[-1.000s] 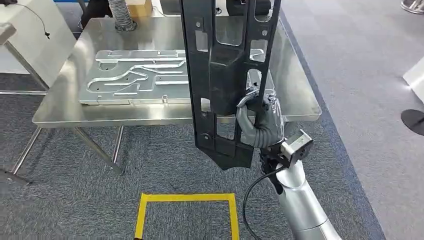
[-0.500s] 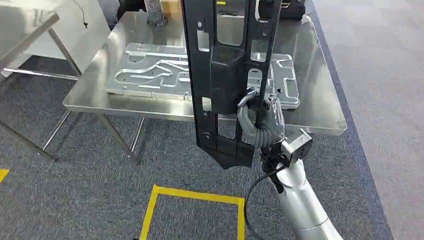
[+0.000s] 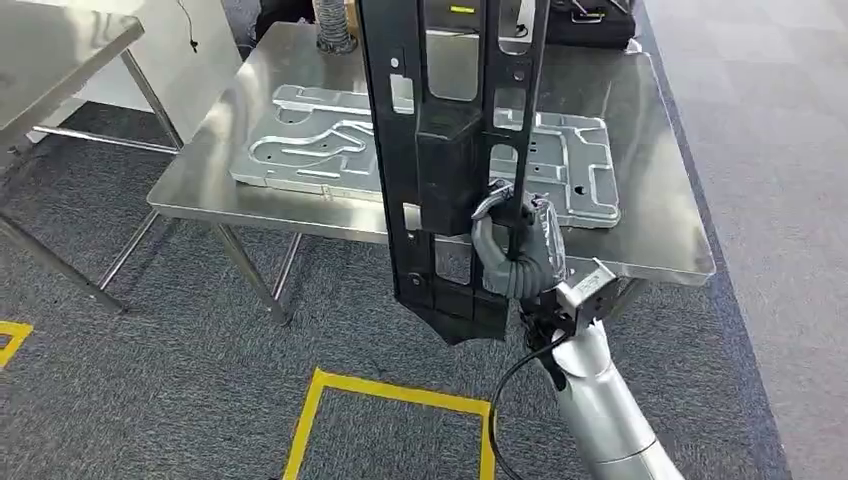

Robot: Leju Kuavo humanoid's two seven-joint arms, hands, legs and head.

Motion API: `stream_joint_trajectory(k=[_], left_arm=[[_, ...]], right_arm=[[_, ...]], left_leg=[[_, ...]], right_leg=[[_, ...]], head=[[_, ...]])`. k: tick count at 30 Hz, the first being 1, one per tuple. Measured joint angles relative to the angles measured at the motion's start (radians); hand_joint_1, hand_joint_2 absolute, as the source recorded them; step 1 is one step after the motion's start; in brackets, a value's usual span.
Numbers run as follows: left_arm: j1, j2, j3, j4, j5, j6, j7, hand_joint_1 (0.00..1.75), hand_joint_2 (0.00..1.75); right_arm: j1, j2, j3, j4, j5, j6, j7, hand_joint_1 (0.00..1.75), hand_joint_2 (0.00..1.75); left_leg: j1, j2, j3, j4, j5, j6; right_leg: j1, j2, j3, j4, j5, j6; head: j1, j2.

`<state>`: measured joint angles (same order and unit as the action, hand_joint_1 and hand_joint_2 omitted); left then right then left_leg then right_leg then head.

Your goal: Take the parts from the cabinet and place them on the table.

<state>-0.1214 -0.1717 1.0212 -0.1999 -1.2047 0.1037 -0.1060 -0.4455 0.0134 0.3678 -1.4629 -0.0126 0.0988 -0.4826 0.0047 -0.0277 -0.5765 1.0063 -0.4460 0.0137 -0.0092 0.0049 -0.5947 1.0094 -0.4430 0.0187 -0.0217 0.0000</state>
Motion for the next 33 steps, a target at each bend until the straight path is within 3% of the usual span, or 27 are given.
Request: stream_joint_trajectory(k=[2,4,5,7,8,9,10,13,15,17,18,19,20,22,23,24,25,26,28,29,33], left_arm=[[0.004,0.0,0.001,0.0,0.002,0.0,-0.003,0.0,1.75],[0.005,0.001,0.001,0.0,0.002,0.001,-0.003,0.0,1.75],[0.005,0.001,0.002,0.0,0.004,0.001,-0.003,0.0,1.75],[-0.001,0.001,0.002,0.0,0.008,0.001,-0.007,0.0,1.75],[-0.006,0.001,0.003,0.0,0.008,0.001,-0.008,0.0,1.75],[-0.008,0.001,0.003,0.0,0.008,0.001,-0.009,0.0,1.75],[-0.008,0.001,0.003,0.0,0.008,0.001,-0.009,0.0,1.75],[0.003,0.001,0.003,0.0,0.004,0.001,-0.005,0.0,1.75],[0.009,0.001,0.003,0.0,0.004,0.001,-0.004,0.0,1.75],[0.011,0.001,0.004,0.0,0.007,0.001,-0.005,0.0,1.75],[0.011,0.001,0.004,0.0,0.008,0.001,-0.005,0.0,1.75],[0.011,0.0,0.004,0.0,0.008,0.001,-0.005,0.0,1.75],[0.011,0.0,0.004,0.0,0.008,0.001,-0.008,0.0,1.75],[0.012,0.0,0.004,0.0,0.008,0.001,-0.014,0.0,1.75],[0.014,0.001,0.004,0.0,0.007,0.001,-0.015,0.0,1.75],[0.017,0.002,0.004,0.0,0.006,0.001,-0.016,0.0,1.75],[0.02,0.002,0.004,0.0,0.005,0.001,-0.017,0.0,1.75],[0.02,0.002,0.004,0.0,0.005,0.0,-0.018,0.0,1.75],[0.02,0.002,0.004,0.0,0.003,0.0,-0.019,0.0,1.75],[0.02,0.001,0.004,0.0,0.004,-0.002,-0.02,0.0,1.75],[0.022,0.002,0.006,0.0,0.01,-0.004,-0.022,0.0,1.75]], right_arm=[[0.0,0.0,0.005,0.01,0.003,0.001,0.001,1.73,1.75],[-0.001,0.005,0.01,0.013,0.004,0.001,0.001,1.73,1.75],[-0.002,0.008,0.011,0.014,0.004,0.001,0.001,1.73,1.75],[-0.002,0.009,0.012,0.019,0.004,0.001,0.0,1.73,1.75],[-0.001,0.009,0.013,0.023,0.004,0.001,0.001,1.73,1.75],[0.0,0.009,0.014,0.027,0.004,0.001,0.001,1.73,1.75],[0.0,0.009,0.016,0.029,0.004,0.001,0.001,1.73,1.75],[-0.002,0.011,0.016,0.032,0.004,0.001,0.001,1.73,1.75],[-0.003,0.011,0.016,0.034,0.004,0.001,0.0,1.73,1.75],[-0.002,0.011,0.016,0.035,0.004,0.002,0.001,1.73,1.75],[-0.004,0.013,0.017,0.034,0.006,0.002,0.001,1.73,1.75],[-0.004,0.013,0.018,0.034,0.008,0.002,0.0,1.73,1.75],[-0.007,0.013,0.019,0.034,0.01,0.002,0.0,1.73,1.75],[-0.006,0.013,0.02,0.034,0.021,0.002,0.002,1.73,1.75],[-0.003,0.013,0.023,0.034,0.027,0.002,0.008,1.73,1.75],[0.0,0.014,0.025,0.031,0.04,0.001,0.014,1.73,1.75],[0.002,0.016,0.025,0.023,0.051,-0.001,0.023,1.73,1.75],[0.002,0.017,0.026,0.011,0.063,-0.002,0.03,1.73,1.75],[-0.004,0.019,0.027,-0.013,0.079,-0.003,0.04,1.73,1.75],[-0.011,0.019,0.027,-0.024,0.09,-0.003,0.049,1.73,1.75],[-0.051,0.019,0.028,-0.061,0.114,-0.004,0.09,1.73,1.75]], left_leg=[[0.003,0.0,0.003,-0.005,0.001,-0.011],[0.006,0.006,-0.003,0.017,-0.019,-0.02],[0.005,0.013,-0.024,0.066,-0.052,-0.023],[0.006,0.019,-0.1,0.231,-0.132,-0.031],[0.006,0.021,-0.132,0.303,-0.156,-0.033],[0.006,0.022,-0.142,0.327,-0.153,-0.033],[0.006,0.022,-0.128,0.3,-0.128,-0.032],[0.006,0.025,-0.003,0.043,0.005,-0.019],[-0.001,0.026,0.013,0.001,-0.014,-0.01],[-0.002,0.021,0.004,0.007,-0.012,-0.002],[0.004,0.019,0.007,-0.001,-0.007,0.005],[0.008,0.02,0.012,-0.006,-0.004,0.011],[0.007,0.019,0.012,-0.008,-0.004,0.017],[0.006,0.02,0.012,-0.007,-0.004,0.02],[0.006,0.02,0.012,-0.007,-0.005,0.021],[0.006,0.019,0.012,-0.006,-0.006,0.022],[0.006,0.018,0.013,-0.005,-0.007,0.022],[0.006,0.016,0.015,-0.004,-0.008,0.021],[0.006,0.011,0.021,-0.001,-0.014,0.015],[0.003,0.01,0.021,-0.001,-0.017,0.01],[0.002,0.01,0.022,-0.005,-0.025,-0.012]], right_leg=[[0.004,0.0,-0.001,0.0,-0.001,-0.012],[-0.005,-0.006,0.006,-0.014,0.005,-0.027],[-0.005,-0.007,0.007,-0.014,0.004,-0.035],[-0.001,-0.013,0.007,-0.014,0.002,-0.038],[0.0,-0.017,0.007,-0.013,0.002,-0.039],[0.002,-0.018,0.008,-0.013,0.001,-0.039],[0.003,-0.019,0.01,-0.013,0.0,-0.039],[0.004,-0.018,0.022,-0.01,-0.008,-0.033],[0.012,-0.017,0.01,-0.003,-0.007,-0.024],[0.01,-0.021,0.008,-0.007,-0.003,-0.015],[0.014,-0.023,0.009,-0.006,-0.004,-0.008],[0.008,-0.018,0.007,0.004,-0.015,-0.003],[0.008,-0.014,-0.013,0.047,-0.044,0.001],[0.004,-0.012,-0.089,0.203,-0.116,0.008],[0.002,-0.011,-0.128,0.28,-0.14,0.011],[0.001,-0.011,-0.151,0.32,-0.142,0.012],[0.0,-0.011,-0.148,0.304,-0.119,0.012],[-0.002,-0.011,-0.122,0.243,-0.077,0.011],[-0.003,-0.01,-0.034,0.061,0.013,0.004],[0.0,-0.007,-0.007,0.012,0.006,-0.001],[0.006,-0.005,-0.008,-0.002,0.0,-0.018]], head=[[0.0,0.0],[0.0,0.0],[0.0,0.0],[0.0,0.0],[0.0,0.0],[0.0,0.0],[0.0,0.0],[0.0,0.0],[0.0,0.0],[0.0,0.0],[0.0,0.0],[0.0,0.0],[0.0,0.0],[0.0,0.0],[0.0,0.0],[0.0,0.0],[0.0,0.0],[0.0,0.0],[0.0,0.0],[0.0,0.0],[0.0,0.0]])
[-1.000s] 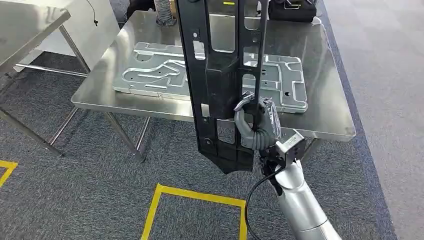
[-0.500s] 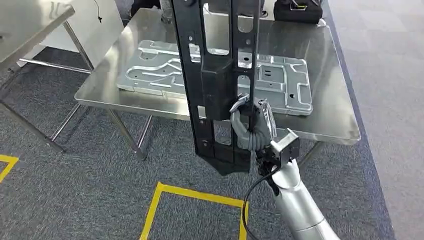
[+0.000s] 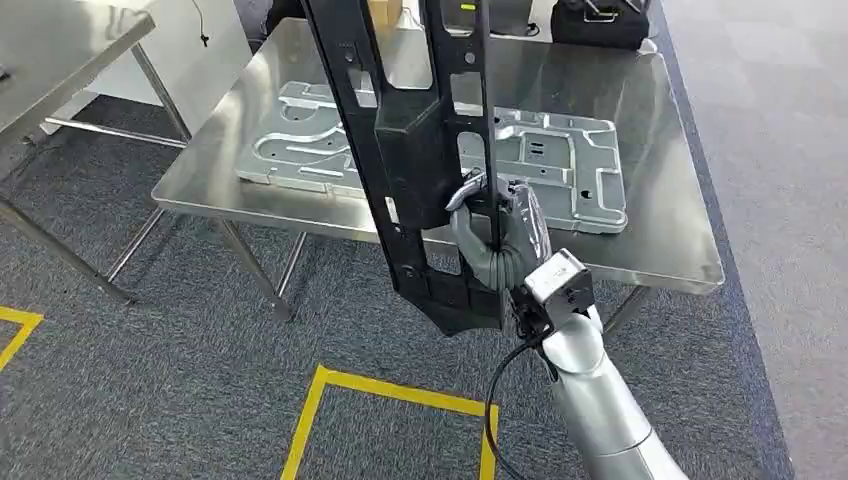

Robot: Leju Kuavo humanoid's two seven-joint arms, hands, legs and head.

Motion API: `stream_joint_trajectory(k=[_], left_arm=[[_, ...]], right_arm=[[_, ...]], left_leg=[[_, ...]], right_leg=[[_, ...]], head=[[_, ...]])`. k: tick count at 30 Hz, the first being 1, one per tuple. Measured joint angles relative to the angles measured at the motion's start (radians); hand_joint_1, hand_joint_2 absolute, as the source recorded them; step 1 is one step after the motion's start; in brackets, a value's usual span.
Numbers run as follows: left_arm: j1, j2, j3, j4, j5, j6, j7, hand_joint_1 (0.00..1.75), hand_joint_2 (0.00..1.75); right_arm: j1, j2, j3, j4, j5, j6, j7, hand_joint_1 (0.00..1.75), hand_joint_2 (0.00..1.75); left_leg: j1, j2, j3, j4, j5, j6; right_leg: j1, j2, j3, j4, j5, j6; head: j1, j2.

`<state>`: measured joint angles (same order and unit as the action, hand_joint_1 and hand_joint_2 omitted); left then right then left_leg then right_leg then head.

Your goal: Take the parts from the cabinet and place them on the table.

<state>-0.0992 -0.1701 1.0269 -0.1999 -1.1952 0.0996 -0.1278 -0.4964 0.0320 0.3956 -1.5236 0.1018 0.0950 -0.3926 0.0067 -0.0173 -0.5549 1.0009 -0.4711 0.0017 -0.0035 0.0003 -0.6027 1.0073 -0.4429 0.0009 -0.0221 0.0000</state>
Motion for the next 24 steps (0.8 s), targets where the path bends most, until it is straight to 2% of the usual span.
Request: stream_joint_trajectory(k=[1,2,3,5,6,7,8,10,11,12,13,15,16,17,18,20,21,22,23,24], left_arm=[[0.0,0.002,0.001,0.0,0.0,0.0,-0.001,0.0,1.75],[0.0,0.002,0.002,0.0,0.0,0.001,-0.002,0.0,1.75],[0.0,0.002,0.004,0.0,0.002,0.002,-0.002,0.0,1.75],[-0.007,0.003,0.008,0.0,0.005,0.003,-0.009,0.0,1.75],[-0.013,0.004,0.011,0.0,0.006,0.003,-0.009,0.0,1.75],[-0.014,0.004,0.013,0.0,0.008,0.003,-0.009,0.0,1.75],[-0.013,0.005,0.013,0.0,0.009,0.003,-0.008,0.0,1.75],[-0.008,0.005,0.013,0.0,0.009,0.004,-0.005,0.0,1.75],[-0.002,0.006,0.014,0.0,0.009,0.004,-0.003,0.0,1.75],[0.0,0.006,0.014,0.0,0.009,0.004,-0.002,0.0,1.75],[0.0,0.006,0.014,0.0,0.009,0.004,-0.002,0.0,1.75],[0.003,0.006,0.014,0.0,0.01,0.004,-0.002,0.0,1.75],[0.003,0.006,0.014,0.0,0.01,0.004,-0.002,0.0,1.75],[0.003,0.006,0.014,0.0,0.01,0.004,-0.002,0.0,1.75],[0.003,0.006,0.014,0.0,0.01,0.005,-0.002,0.0,1.75],[0.005,0.006,0.014,0.0,0.011,0.006,-0.001,0.0,1.75],[0.005,0.006,0.014,0.0,0.012,0.006,-0.001,0.0,1.75],[0.006,0.006,0.015,0.0,0.013,0.007,-0.001,0.0,1.75],[0.006,0.006,0.015,0.0,0.013,0.008,-0.001,0.0,1.75],[0.007,0.006,0.015,0.0,0.012,0.008,0.0,0.0,1.75]], right_arm=[[-0.008,0.0,0.0,-0.008,0.004,0.0,0.005,1.73,1.75],[-0.019,0.0,0.0,-0.009,0.011,0.0,0.009,1.73,1.75],[-0.029,0.0,0.0,-0.008,0.015,-0.001,0.013,1.73,1.75],[-0.042,-0.002,0.0,-0.005,0.019,-0.002,0.02,1.73,1.75],[-0.044,-0.003,0.0,0.0,0.022,-0.002,0.023,1.73,1.75],[-0.045,-0.004,0.0,0.003,0.024,-0.002,0.023,1.73,1.75],[-0.048,-0.005,0.0,0.007,0.026,-0.003,0.023,1.73,1.75],[-0.057,-0.005,0.0,0.013,0.027,-0.003,0.023,1.73,1.75],[-0.061,-0.005,0.0,0.017,0.027,-0.003,0.023,1.73,1.75],[-0.068,-0.005,0.0,0.022,0.027,-0.004,0.021,1.73,1.75],[-0.07,-0.005,0.0,0.024,0.029,-0.004,0.021,1.73,1.75],[-0.071,-0.006,0.001,0.031,0.03,-0.005,0.023,1.73,1.75],[-0.072,-0.007,0.001,0.031,0.03,-0.006,0.023,1.73,1.75],[-0.077,-0.007,0.002,0.032,0.03,-0.006,0.022,1.73,1.75],[-0.084,-0.007,0.002,0.035,0.03,-0.006,0.021,1.73,1.75],[-0.088,-0.008,0.003,0.04,0.029,-0.008,0.018,1.73,1.75],[-0.086,-0.01,0.003,0.046,0.029,-0.008,0.018,1.73,1.75],[-0.085,-0.011,0.003,0.052,0.029,-0.008,0.018,1.73,1.75],[-0.086,-0.011,0.003,0.056,0.029,-0.008,0.018,1.73,1.75],[-0.086,-0.011,0.003,0.058,0.029,-0.009,0.018,1.73,1.75]], left_leg=[[0.001,0.001,0.001,0.009,-0.008,-0.005],[0.001,0.004,-0.01,0.041,-0.024,-0.008],[0.002,0.004,-0.041,0.105,-0.055,-0.01],[0.003,0.008,-0.128,0.268,-0.118,-0.017],[0.003,0.01,-0.161,0.324,-0.126,-0.019],[0.003,0.011,-0.168,0.324,-0.106,-0.018],[0.003,0.012,-0.15,0.275,-0.061,-0.017],[0.003,0.012,-0.076,0.101,0.046,-0.01],[0.003,0.014,-0.052,0.05,0.057,-0.005],[-0.004,0.013,-0.042,0.031,0.047,-0.003],[-0.004,0.014,-0.036,0.019,0.032,0.007],[-0.003,0.008,-0.036,0.013,0.028,0.018],[0.002,0.006,-0.023,0.007,0.028,0.023],[0.003,0.007,-0.012,0.001,0.026,0.029],[0.003,0.008,-0.009,0.001,0.026,0.033],[0.002,0.008,-0.006,0.001,0.02,0.037],[0.001,0.008,-0.004,0.002,0.015,0.038],[0.001,0.006,0.001,0.002,0.011,0.039],[0.0,0.003,0.008,0.002,0.006,0.038],[-0.002,0.001,0.016,0.002,0.001,0.037]], right_leg=[[-0.011,-0.001,0.011,-0.009,0.003,-0.007],[-0.011,-0.002,0.018,-0.012,-0.002,-0.015],[-0.01,-0.003,0.023,-0.012,-0.005,-0.02],[-0.007,-0.006,0.03,-0.011,-0.012,-0.022],[-0.006,-0.007,0.035,-0.011,-0.017,-0.022],[-0.006,-0.006,0.041,-0.011,-0.022,-0.022],[-0.005,-0.006,0.05,-0.01,-0.028,-0.02],[-0.006,-0.003,0.071,-0.01,-0.043,-0.016],[-0.005,-0.003,0.077,-0.011,-0.05,-0.011],[0.001,0.0,0.077,-0.007,-0.053,-0.004],[0.001,-0.001,0.072,-0.008,-0.053,0.001],[0.001,-0.003,0.076,-0.005,-0.05,0.012],[0.0,-0.003,0.073,-0.002,-0.055,0.017],[-0.003,-0.001,0.068,0.024,-0.063,0.024],[-0.004,-0.001,0.036,0.081,-0.087,0.027],[-0.005,-0.001,-0.064,0.24,-0.147,0.032],[-0.004,-0.001,-0.107,0.297,-0.16,0.033],[-0.004,-0.001,-0.132,0.312,-0.148,0.031],[-0.004,-0.001,-0.129,0.273,-0.108,0.028],[-0.002,-0.001,-0.108,0.206,-0.056,0.022]], head=[[0.0,0.0],[0.0,0.0],[0.0,0.0],[0.0,0.0],[0.0,0.0],[0.0,0.0],[0.0,0.0],[0.0,0.0],[0.0,0.0],[0.0,0.0],[0.0,0.0],[0.0,0.0],[0.0,0.0],[0.0,0.0],[0.0,0.0],[0.0,0.0],[0.0,0.0],[0.0,0.0],[0.0,0.0],[0.0,0.0]])
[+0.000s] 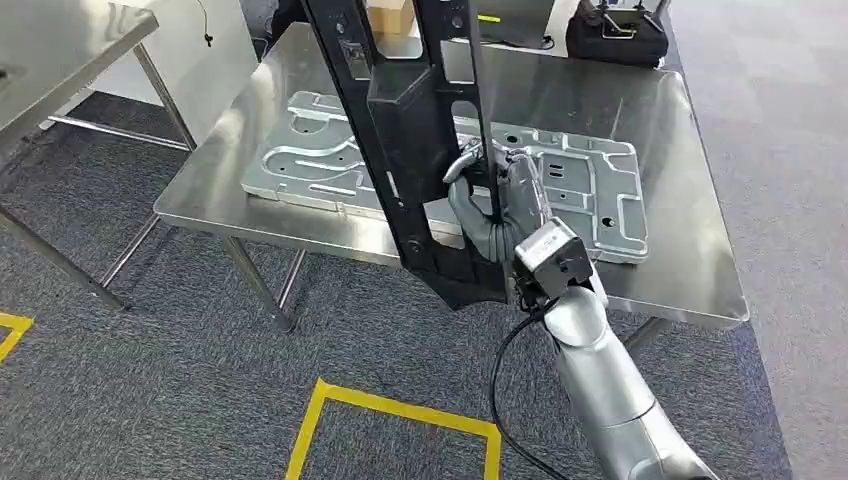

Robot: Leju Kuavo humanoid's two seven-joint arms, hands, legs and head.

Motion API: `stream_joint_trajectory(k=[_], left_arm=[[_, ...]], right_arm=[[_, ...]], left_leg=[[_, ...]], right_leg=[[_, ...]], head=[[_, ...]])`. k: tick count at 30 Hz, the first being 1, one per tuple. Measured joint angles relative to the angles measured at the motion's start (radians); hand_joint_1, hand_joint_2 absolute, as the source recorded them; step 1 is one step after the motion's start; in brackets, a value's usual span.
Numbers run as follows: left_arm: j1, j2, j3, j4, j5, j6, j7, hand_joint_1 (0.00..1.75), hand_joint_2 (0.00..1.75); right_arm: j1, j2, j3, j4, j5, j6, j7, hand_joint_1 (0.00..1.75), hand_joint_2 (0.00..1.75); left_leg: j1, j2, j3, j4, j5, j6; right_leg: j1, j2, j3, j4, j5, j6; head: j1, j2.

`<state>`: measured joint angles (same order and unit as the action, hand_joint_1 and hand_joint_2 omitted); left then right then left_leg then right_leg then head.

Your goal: Take the parts from the cabinet and place them on the table.

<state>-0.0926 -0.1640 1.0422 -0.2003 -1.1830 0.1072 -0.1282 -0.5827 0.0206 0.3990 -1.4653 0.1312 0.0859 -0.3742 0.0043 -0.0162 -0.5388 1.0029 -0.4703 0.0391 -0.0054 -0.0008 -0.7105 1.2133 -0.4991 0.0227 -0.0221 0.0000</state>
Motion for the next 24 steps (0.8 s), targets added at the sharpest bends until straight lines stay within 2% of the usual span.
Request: stream_joint_trajectory(k=[1,2,3,4,5,6,7,8,9,11,12,13,14,15,17,18,19,20,22,23,24], left_arm=[[0.0,0.0,0.0,0.0,0.0,0.0,0.0,0.0,1.75],[0.002,-0.003,0.0,0.0,0.0,0.0,0.001,0.0,1.75],[0.001,-0.006,0.0,0.001,0.0,0.0,0.002,0.0,1.75],[0.0,-0.006,0.0,0.001,0.0,0.001,0.003,0.0,1.75],[0.0,-0.006,0.0,0.001,0.002,0.001,0.003,0.0,1.75],[0.002,-0.006,0.001,0.001,0.002,0.001,0.003,0.0,1.75],[0.001,-0.006,0.002,0.0,0.001,0.001,0.003,0.0,1.75],[0.0,-0.005,0.002,0.0,0.001,0.002,0.003,0.0,1.75],[0.0,-0.005,0.002,0.001,0.001,0.002,0.003,0.0,1.75],[-0.003,-0.004,0.005,0.0,0.003,0.002,0.001,0.0,1.75],[-0.009,-0.004,0.006,0.0,0.005,0.002,0.0,0.0,1.75],[-0.014,-0.003,0.006,0.0,0.004,0.002,0.0,0.0,1.75],[-0.015,-0.003,0.006,0.0,0.003,0.003,0.0,0.0,1.75],[-0.013,-0.003,0.006,0.0,0.003,0.003,0.001,0.0,1.75],[-0.009,-0.003,0.006,0.0,0.002,0.005,0.003,0.0,1.75],[-0.006,-0.004,0.006,0.001,0.002,0.005,0.003,0.0,1.75],[-0.006,-0.003,0.006,0.001,0.001,0.005,0.003,0.0,1.75],[-0.004,-0.003,0.007,0.0,0.003,0.005,0.003,0.0,1.75],[-0.003,-0.003,0.007,0.0,0.003,0.005,0.001,0.0,1.75],[-0.003,-0.003,0.007,0.0,0.003,0.005,0.001,0.0,1.75],[-0.003,-0.003,0.007,0.0,0.003,0.005,0.0,0.0,1.75]], right_arm=[[-0.001,0.0,0.0,0.002,0.0,0.0,-0.001,1.73,1.75],[-0.003,0.0,0.0,0.002,0.0,0.0,-0.002,1.73,1.75],[-0.005,0.0,0.0,0.005,-0.001,-0.002,-0.003,1.73,1.75],[-0.008,0.0,0.001,0.006,0.0,-0.002,-0.003,1.73,1.75],[-0.008,0.0,0.002,0.006,0.0,-0.002,-0.002,1.73,1.75],[-0.008,-0.001,0.002,0.009,0.0,-0.003,-0.002,1.73,1.75],[-0.008,0.0,0.002,0.01,0.0,-0.003,-0.002,1.73,1.75],[-0.009,0.0,0.003,0.01,0.0,-0.003,-0.003,1.73,1.75],[-0.013,0.001,0.003,0.01,0.0,-0.003,-0.003,1.73,1.75],[-0.016,0.001,0.003,0.01,0.0,-0.003,-0.004,1.73,1.75],[-0.014,0.001,0.003,0.013,0.0,-0.003,-0.003,1.73,1.75],[-0.013,0.001,0.003,0.016,0.0,-0.003,-0.003,1.73,1.75],[-0.013,0.001,0.004,0.019,0.0,-0.003,-0.003,1.73,1.75],[-0.014,0.001,0.004,0.02,0.0,-0.003,-0.003,1.73,1.75],[-0.015,0.001,0.004,0.019,0.0,-0.003,-0.003,1.73,1.75],[-0.015,0.001,0.004,0.02,0.0,-0.003,-0.003,1.73,1.75],[-0.016,0.001,0.004,0.021,0.0,-0.003,-0.004,1.73,1.75],[-0.016,0.001,0.005,0.021,0.0,-0.003,-0.004,1.73,1.75],[-0.016,0.001,0.006,0.022,0.0,-0.003,-0.004,1.73,1.75],[-0.017,0.001,0.008,0.021,0.0,-0.003,-0.005,1.73,1.75],[-0.018,0.001,0.008,0.021,0.0,-0.003,-0.005,1.73,1.75]], left_leg=[[-0.002,-0.001,0.011,0.0,-0.007,-0.001],[-0.002,-0.002,0.016,-0.002,-0.013,-0.003],[-0.003,-0.002,0.016,-0.002,-0.016,-0.007],[0.0,-0.002,0.009,-0.002,-0.018,-0.013],[0.001,-0.002,0.013,-0.003,-0.02,-0.019],[-0.001,-0.001,0.016,0.009,-0.012,-0.028],[-0.004,-0.001,0.021,0.009,-0.015,-0.033],[-0.001,0.001,0.017,0.024,-0.033,-0.033],[-0.002,0.002,0.0,0.067,-0.059,-0.034],[0.003,0.004,-0.082,0.215,-0.131,-0.047],[0.004,0.006,-0.118,0.277,-0.154,-0.051],[0.006,0.008,-0.138,0.303,-0.151,-0.058],[0.008,0.009,-0.134,0.282,-0.125,-0.06],[0.011,0.01,-0.109,0.215,-0.078,-0.062],[0.018,0.01,-0.036,0.033,0.027,-0.069],[0.014,0.01,-0.036,0.017,0.006,-0.066],[0.01,0.01,-0.039,0.01,-0.01,-0.047],[0.008,0.008,-0.038,0.013,0.013,-0.037],[0.008,0.006,-0.039,0.01,0.017,-0.025],[0.011,0.007,-0.035,0.006,0.026,-0.015],[0.011,0.007,-0.033,0.005,0.025,-0.013]], right_leg=[[0.003,0.0,0.036,-0.099,0.066,-0.01],[0.008,0.0,0.065,-0.186,0.118,-0.022],[0.015,-0.001,0.067,-0.193,0.085,-0.027],[0.019,0.001,0.07,-0.207,0.078,-0.029],[0.02,0.001,0.068,-0.21,0.1,-0.033],[0.02,0.0,0.073,-0.211,0.096,-0.038],[0.01,0.002,0.085,-0.216,0.098,-0.041],[0.007,-0.001,0.096,-0.225,0.099,-0.042],[0.004,-0.001,0.101,-0.226,0.096,-0.047],[0.004,-0.001,0.102,-0.225,0.093,-0.051],[0.004,-0.003,0.101,-0.225,0.092,-0.051],[0.003,-0.003,0.102,-0.225,0.088,-0.05],[0.002,-0.002,0.103,-0.222,0.086,-0.049],[0.001,-0.001,0.106,-0.218,0.083,-0.047],[-0.002,0.002,0.111,-0.209,0.076,-0.037],[0.001,0.002,0.11,-0.208,0.076,-0.031],[0.002,0.003,0.102,-0.206,0.079,-0.024],[0.003,0.002,0.099,-0.207,0.079,-0.019],[0.003,0.0,0.1,-0.209,0.076,-0.005],[-0.002,0.0,0.099,-0.201,0.069,0.003],[-0.004,0.0,0.087,-0.169,0.045,0.007]], head=[[0.0,0.0],[0.0,0.0],[0.0,0.0],[0.0,0.0],[0.0,0.0],[0.0,0.0],[0.0,0.0],[0.0,0.0],[0.0,0.0],[0.0,0.0],[0.0,0.0],[0.0,0.0],[0.0,0.0],[0.0,0.0],[0.0,0.0],[0.0,0.0],[0.0,0.0],[0.0,0.0],[0.0,0.0],[0.0,0.0],[0.0,0.0]])
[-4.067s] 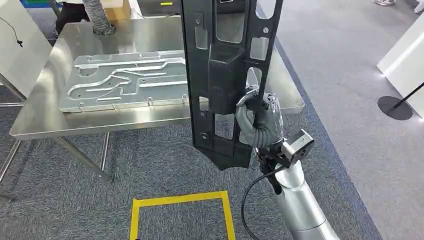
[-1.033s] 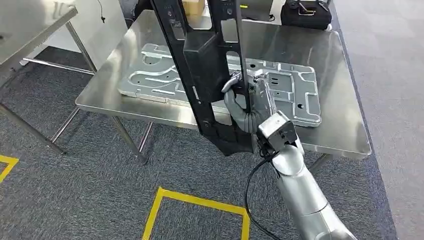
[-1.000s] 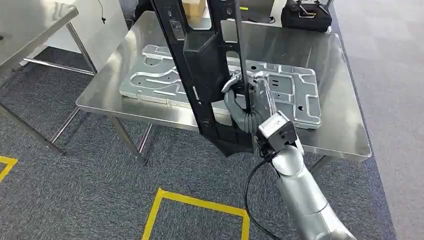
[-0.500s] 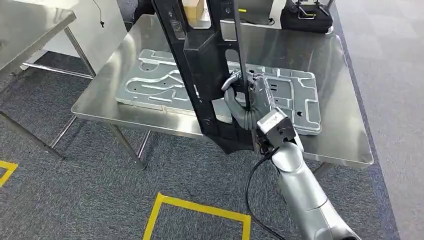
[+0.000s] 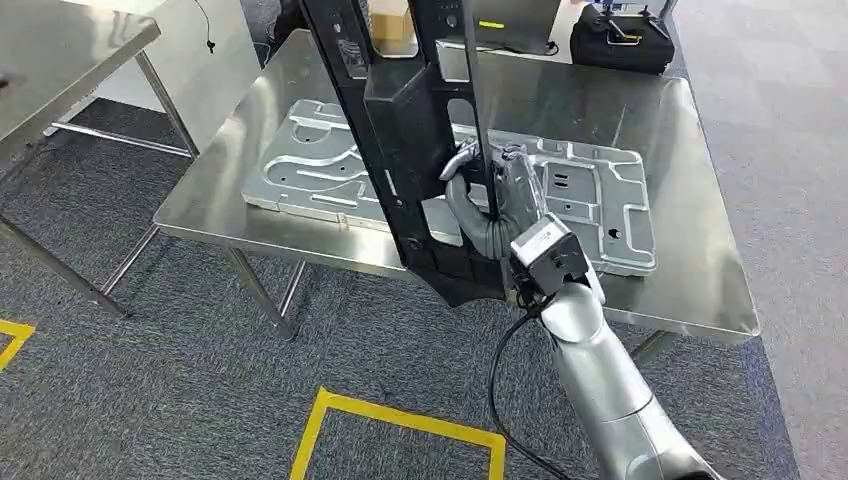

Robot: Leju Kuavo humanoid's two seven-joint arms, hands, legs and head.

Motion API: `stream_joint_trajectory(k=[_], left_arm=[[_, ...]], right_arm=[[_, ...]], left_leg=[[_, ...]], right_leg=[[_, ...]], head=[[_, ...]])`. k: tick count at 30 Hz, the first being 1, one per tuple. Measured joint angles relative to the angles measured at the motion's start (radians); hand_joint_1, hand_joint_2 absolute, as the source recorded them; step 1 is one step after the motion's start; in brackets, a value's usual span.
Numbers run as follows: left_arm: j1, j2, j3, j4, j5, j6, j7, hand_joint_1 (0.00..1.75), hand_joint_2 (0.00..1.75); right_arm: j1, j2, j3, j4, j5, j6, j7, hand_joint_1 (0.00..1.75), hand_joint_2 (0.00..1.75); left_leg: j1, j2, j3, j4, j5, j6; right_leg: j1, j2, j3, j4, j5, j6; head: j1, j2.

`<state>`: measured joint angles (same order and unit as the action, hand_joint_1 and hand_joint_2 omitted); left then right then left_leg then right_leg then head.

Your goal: Take the parts from the cabinet and place them on the table.

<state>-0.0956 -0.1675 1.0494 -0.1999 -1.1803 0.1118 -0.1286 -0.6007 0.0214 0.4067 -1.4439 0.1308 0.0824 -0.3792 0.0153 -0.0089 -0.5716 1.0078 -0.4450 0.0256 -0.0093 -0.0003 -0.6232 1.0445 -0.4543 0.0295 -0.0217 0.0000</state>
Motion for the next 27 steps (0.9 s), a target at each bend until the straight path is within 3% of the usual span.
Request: stream_joint_trajectory(k=[3,4,5,6,8,9,11,13,14,15,16,18,19,20,21,23,24,25,26,27], left_arm=[[0.001,0.0,0.0,0.0,-0.001,0.0,0.0,0.0,1.75],[0.001,0.0,0.0,0.0,-0.001,0.0,0.0,0.0,1.75],[0.001,0.0,0.0,0.0,-0.001,0.0,0.0,0.0,1.75],[0.001,0.0,0.0,0.0,-0.001,0.0,0.0,0.0,1.75],[0.001,0.0,0.0,0.0,-0.001,0.0,0.0,0.0,1.75],[0.001,-0.003,0.0,0.0,-0.002,-0.001,0.0,0.0,1.75],[0.003,-0.002,0.0,0.0,-0.001,-0.002,0.0,0.0,1.75],[0.003,-0.002,0.0,0.0,-0.001,-0.002,0.001,0.0,1.75],[0.002,0.0,0.0,0.0,-0.001,0.0,0.002,0.0,1.75],[0.003,0.0,0.0,0.0,-0.001,0.0,0.002,0.0,1.75],[0.003,0.0,0.0,0.0,-0.001,0.0,0.002,0.0,1.75],[0.003,0.003,0.001,0.0,-0.001,0.001,0.0,0.0,1.75],[0.003,0.005,0.001,0.0,-0.002,0.001,0.0,0.0,1.75],[0.006,0.006,0.001,0.0,-0.002,0.001,-0.001,0.0,1.75],[0.007,0.007,0.001,0.0,-0.002,0.001,-0.002,0.0,1.75],[0.008,0.009,0.002,0.0,-0.002,0.002,-0.008,0.0,1.75],[0.008,0.01,0.003,0.0,-0.002,0.002,-0.01,0.0,1.75],[0.005,0.01,0.004,0.0,-0.002,0.002,-0.011,0.0,1.75],[0.004,0.01,0.004,0.0,-0.002,0.003,-0.012,0.0,1.75],[0.006,0.01,0.004,0.0,-0.002,0.005,-0.012,0.0,1.75]], right_arm=[[0.004,0.0,0.0,0.002,0.0,0.0,0.0,1.73,1.75],[0.007,0.0,0.0,0.002,0.0,0.0,0.0,1.73,1.75],[0.01,-0.001,0.0,0.002,0.0,0.0,0.0,1.73,1.75],[0.01,-0.001,0.0,0.003,0.0,0.0,0.0,1.73,1.75],[0.006,0.0,0.0,0.002,0.0,0.0,0.0,1.73,1.75],[0.004,0.0,0.0,0.001,0.0,0.0,0.0,1.73,1.75],[0.002,0.0,0.001,0.001,0.0,0.0,-0.001,1.73,1.75],[0.001,0.0,0.001,0.001,0.0,0.0,-0.001,1.73,1.75],[0.001,0.0,0.001,0.0,0.0,0.0,-0.001,1.73,1.75],[-0.001,0.0,0.001,0.0,0.0,0.0,-0.001,1.73,1.75],[-0.003,0.0,0.001,0.0,0.0,0.0,-0.001,1.73,1.75],[-0.002,0.0,0.001,0.002,0.0,0.0,-0.001,1.73,1.75],[0.0,0.0,0.001,0.003,0.0,0.0,-0.001,1.73,1.75],[0.002,0.0,0.001,0.004,0.0,0.0,-0.001,1.73,1.75],[0.002,0.0,0.001,0.004,0.0,0.0,-0.001,1.73,1.75],[0.001,0.001,0.001,0.004,0.0,0.0,-0.002,1.73,1.75],[0.0,0.002,0.001,0.005,0.0,0.0,-0.003,1.73,1.75],[-0.002,0.003,0.001,0.005,0.0,-0.001,-0.006,1.73,1.75],[-0.002,0.004,0.002,0.005,0.0,-0.001,-0.009,1.73,1.75],[-0.003,0.005,0.004,0.005,0.0,-0.002,-0.01,1.73,1.75]], left_leg=[[-0.002,0.001,-0.002,0.001,-0.001,0.006],[-0.003,0.001,-0.002,0.001,-0.002,0.006],[-0.004,0.0,0.0,0.001,-0.002,0.007],[-0.005,-0.001,0.002,0.001,-0.004,0.007],[-0.009,-0.003,0.01,0.001,-0.007,0.005],[-0.008,-0.003,0.01,0.0,-0.009,0.002],[-0.011,-0.003,0.008,0.001,-0.014,-0.008],[-0.009,-0.001,0.012,-0.006,-0.014,-0.019],[-0.013,0.0,0.012,-0.001,-0.02,-0.024],[-0.01,0.001,0.006,0.021,-0.035,-0.029],[-0.01,0.001,-0.019,0.077,-0.07,-0.033],[-0.006,0.001,-0.102,0.242,-0.145,-0.042],[-0.005,0.001,-0.136,0.305,-0.161,-0.045],[-0.003,0.001,-0.145,0.314,-0.147,-0.047],[-0.002,0.001,-0.132,0.275,-0.112,-0.048],[0.003,0.003,-0.052,0.1,-0.016,-0.051],[0.006,0.005,-0.021,0.024,0.002,-0.052],[-0.003,0.002,-0.016,0.011,-0.022,-0.042],[-0.002,0.001,-0.016,0.012,-0.026,-0.023],[0.0,0.0,-0.014,0.005,-0.027,-0.016]], right_leg=[[-0.001,0.0,-0.119,0.243,-0.112,0.009],[-0.002,0.0,-0.144,0.291,-0.12,0.009],[-0.002,0.0,-0.145,0.285,-0.102,0.007],[-0.002,0.0,-0.121,0.233,-0.067,0.003],[0.004,0.001,-0.022,0.036,0.027,-0.013],[0.009,0.001,0.01,-0.033,0.035,-0.023],[0.015,-0.003,0.011,-0.038,0.035,-0.024],[0.017,-0.001,0.012,-0.042,0.035,-0.032],[0.002,-0.003,0.02,-0.057,0.041,-0.038],[0.003,-0.005,0.027,-0.064,0.042,-0.041],[0.003,-0.006,0.028,-0.064,0.041,-0.046],[0.005,-0.006,0.028,-0.063,0.039,-0.049],[0.005,-0.006,0.028,-0.062,0.038,-0.049],[0.004,-0.006,0.028,-0.06,0.036,-0.048],[0.003,-0.005,0.029,-0.058,0.034,-0.047],[0.0,-0.003,0.031,-0.047,0.025,-0.039],[0.002,-0.003,0.028,-0.039,0.019,-0.032],[0.009,0.0,0.024,-0.037,0.004,-0.024],[0.008,0.0,0.026,-0.043,-0.002,-0.019],[0.009,0.0,0.033,-0.044,0.0,-0.013]], head=[[0.0,0.0],[0.0,0.0],[0.0,0.0],[0.0,0.0],[0.0,0.0],[0.0,0.0],[0.0,0.0],[0.0,0.0],[0.0,0.0],[0.0,0.0],[0.0,0.0],[0.0,0.0],[0.0,0.0],[0.0,0.0],[0.0,0.0],[0.0,0.0],[0.0,0.0],[0.0,0.0],[0.0,0.0],[0.0,0.0]])
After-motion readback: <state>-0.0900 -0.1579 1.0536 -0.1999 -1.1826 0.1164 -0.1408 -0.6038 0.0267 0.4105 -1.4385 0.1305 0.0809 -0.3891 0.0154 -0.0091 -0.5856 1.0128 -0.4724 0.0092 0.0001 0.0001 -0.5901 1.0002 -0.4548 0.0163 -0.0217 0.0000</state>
